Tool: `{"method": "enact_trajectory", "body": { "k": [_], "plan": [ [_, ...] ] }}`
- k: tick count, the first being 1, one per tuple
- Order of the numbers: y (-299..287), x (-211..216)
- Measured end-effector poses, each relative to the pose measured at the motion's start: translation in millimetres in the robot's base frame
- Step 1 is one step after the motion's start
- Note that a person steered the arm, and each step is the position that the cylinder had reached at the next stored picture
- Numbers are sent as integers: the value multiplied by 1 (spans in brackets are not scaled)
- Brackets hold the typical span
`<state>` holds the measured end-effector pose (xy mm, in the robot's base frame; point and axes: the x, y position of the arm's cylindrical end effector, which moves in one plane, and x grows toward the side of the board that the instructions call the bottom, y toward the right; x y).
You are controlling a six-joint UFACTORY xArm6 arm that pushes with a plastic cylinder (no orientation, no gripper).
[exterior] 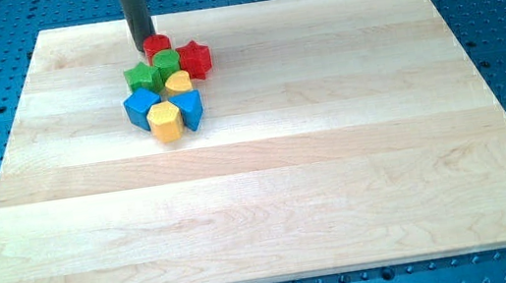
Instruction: Move the red circle into the triangle
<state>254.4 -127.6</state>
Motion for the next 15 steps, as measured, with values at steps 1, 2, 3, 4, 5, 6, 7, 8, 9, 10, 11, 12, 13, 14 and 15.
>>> {"method": "enact_trajectory", "body": {
  "k": [1,2,3,4,5,6,7,8,9,10,11,12,13,14,15],
  "plan": [
    [0,0],
    [0,-1],
    [-25,8],
    [-41,27],
    [-39,32],
    [13,38],
    [85,11],
    [114,-6],
    [119,-7],
    [120,-43],
    [119,-61],
    [122,-61],
    [143,-62],
    [173,-51],
    [179,-33]
  ]
}}
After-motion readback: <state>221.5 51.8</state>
